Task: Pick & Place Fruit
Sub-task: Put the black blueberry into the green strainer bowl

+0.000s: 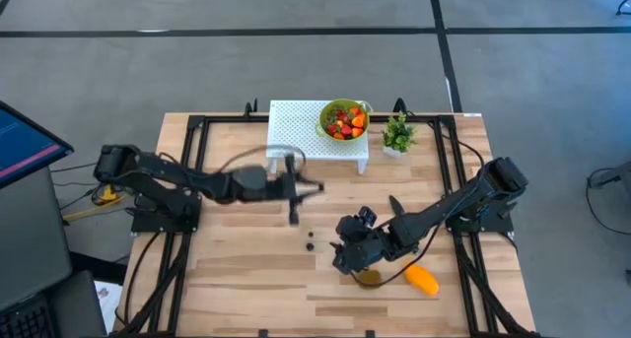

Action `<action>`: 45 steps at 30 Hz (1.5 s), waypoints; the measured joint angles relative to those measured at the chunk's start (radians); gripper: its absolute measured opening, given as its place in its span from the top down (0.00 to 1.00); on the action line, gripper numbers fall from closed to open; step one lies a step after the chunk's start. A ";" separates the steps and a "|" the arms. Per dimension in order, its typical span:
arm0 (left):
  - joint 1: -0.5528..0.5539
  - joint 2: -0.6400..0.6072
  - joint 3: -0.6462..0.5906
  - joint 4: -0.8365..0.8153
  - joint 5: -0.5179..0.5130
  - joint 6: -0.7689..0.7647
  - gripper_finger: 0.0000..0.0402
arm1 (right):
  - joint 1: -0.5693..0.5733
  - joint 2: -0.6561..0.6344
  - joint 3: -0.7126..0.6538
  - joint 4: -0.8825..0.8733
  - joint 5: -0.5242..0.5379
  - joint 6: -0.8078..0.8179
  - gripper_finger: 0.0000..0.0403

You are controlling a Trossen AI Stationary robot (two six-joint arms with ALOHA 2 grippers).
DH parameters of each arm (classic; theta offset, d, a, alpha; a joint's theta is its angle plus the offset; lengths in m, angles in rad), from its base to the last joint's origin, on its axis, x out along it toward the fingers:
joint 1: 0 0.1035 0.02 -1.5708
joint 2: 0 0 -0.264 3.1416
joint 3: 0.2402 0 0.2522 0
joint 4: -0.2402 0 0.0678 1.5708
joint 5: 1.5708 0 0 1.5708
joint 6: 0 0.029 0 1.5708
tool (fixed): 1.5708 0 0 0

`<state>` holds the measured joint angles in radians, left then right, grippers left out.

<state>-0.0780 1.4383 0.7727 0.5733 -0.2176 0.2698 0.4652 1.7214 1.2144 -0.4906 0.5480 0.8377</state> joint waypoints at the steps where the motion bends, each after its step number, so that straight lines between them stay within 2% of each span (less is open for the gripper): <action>1: 0.029 -0.010 -0.001 0.035 0.007 0.006 0.86 | 0.000 0.000 0.000 0.000 0.000 0.001 0.38; 4: 0.119 -0.013 0.025 0.135 0.028 0.013 0.86 | -0.002 0.000 0.000 0.002 0.003 0.001 0.38; 10: 0.267 0.031 0.129 0.140 0.113 0.017 0.86 | -0.015 0.000 0.000 0.005 0.007 0.001 0.38; 17: 0.415 0.137 0.252 0.142 0.144 0.015 0.86 | -0.016 0.000 0.000 0.008 0.007 0.001 0.38; 22: 0.476 0.220 0.280 0.140 0.161 0.011 0.86 | -0.016 0.000 0.000 0.010 0.007 0.001 0.38; 31: 0.531 0.281 0.280 0.124 0.162 -0.024 0.86 | -0.015 0.000 0.000 0.013 0.029 0.001 0.38; 45: 0.516 0.281 0.278 0.017 0.206 -0.093 0.86 | -0.016 0.000 0.000 0.013 0.037 0.001 0.38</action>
<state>0.4377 1.7191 1.0512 0.5907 -0.0119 0.1769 0.4492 1.7214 1.2144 -0.4778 0.5846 0.8383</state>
